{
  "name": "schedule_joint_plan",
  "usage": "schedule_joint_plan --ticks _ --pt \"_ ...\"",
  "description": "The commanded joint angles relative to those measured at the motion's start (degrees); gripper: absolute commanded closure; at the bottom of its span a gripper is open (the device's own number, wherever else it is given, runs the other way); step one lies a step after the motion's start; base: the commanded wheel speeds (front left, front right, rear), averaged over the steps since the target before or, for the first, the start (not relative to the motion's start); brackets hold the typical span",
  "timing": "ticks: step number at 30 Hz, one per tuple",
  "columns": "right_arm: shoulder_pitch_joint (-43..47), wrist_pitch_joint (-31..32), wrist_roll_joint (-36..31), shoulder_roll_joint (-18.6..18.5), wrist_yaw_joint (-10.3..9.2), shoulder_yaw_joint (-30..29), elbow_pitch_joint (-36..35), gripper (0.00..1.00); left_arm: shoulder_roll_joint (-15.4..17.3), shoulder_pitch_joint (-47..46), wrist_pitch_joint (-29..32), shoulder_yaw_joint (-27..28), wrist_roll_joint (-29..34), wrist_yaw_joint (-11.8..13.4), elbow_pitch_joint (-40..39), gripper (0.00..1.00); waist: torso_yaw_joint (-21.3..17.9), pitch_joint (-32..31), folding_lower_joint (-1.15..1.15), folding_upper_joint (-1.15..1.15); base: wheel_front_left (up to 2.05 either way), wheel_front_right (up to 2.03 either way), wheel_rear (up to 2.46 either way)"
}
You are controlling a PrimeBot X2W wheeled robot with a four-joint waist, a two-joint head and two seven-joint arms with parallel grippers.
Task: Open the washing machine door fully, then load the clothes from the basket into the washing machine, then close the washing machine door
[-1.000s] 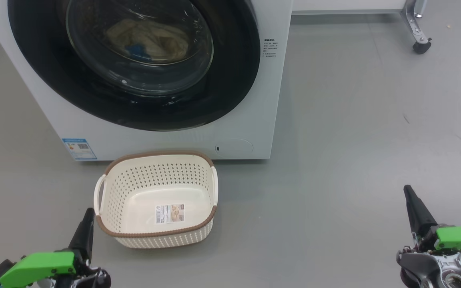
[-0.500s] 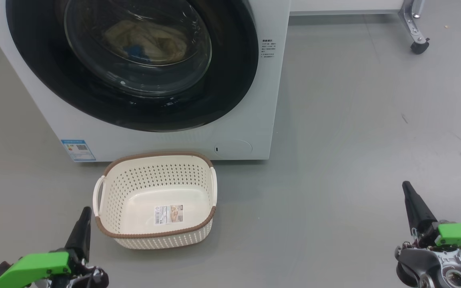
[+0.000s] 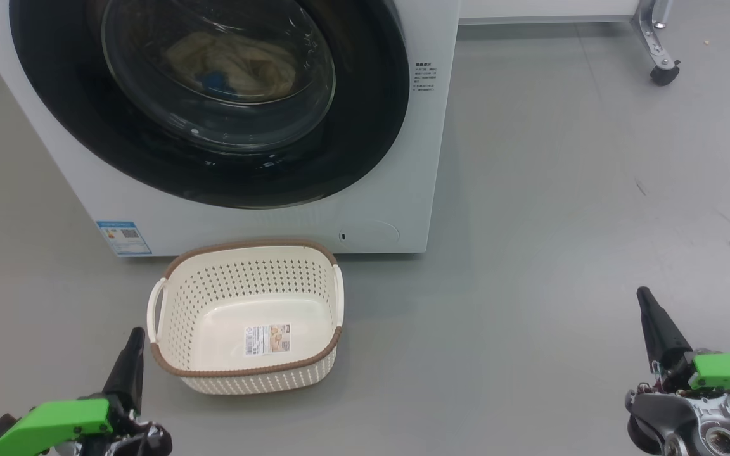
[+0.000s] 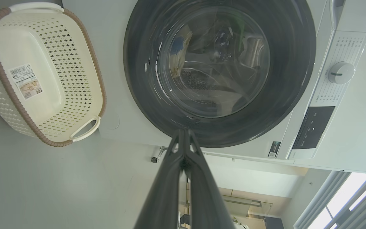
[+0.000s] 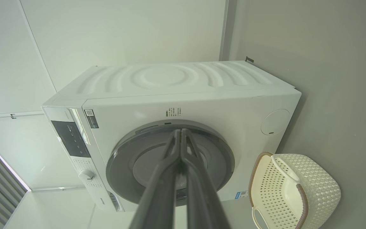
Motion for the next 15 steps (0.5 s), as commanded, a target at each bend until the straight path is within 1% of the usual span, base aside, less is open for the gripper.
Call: schedule_joint_plan --ticks 1,15 --pt "-3.14 0.33 0.45 -1.33 -0.16 1.20 -1.81 1.00 0.51 -0.93 0.45 1.91 -0.26 -0.42 -2.17 1.00 0.00 0.00 0.00 0.00 0.00 0.00 0.00" --pt "-3.14 0.33 0.45 -1.33 -0.16 1.20 -1.81 1.00 0.50 -0.93 0.45 1.92 -0.26 -0.42 -2.17 1.00 0.00 0.00 0.00 0.00 0.00 0.00 0.00"
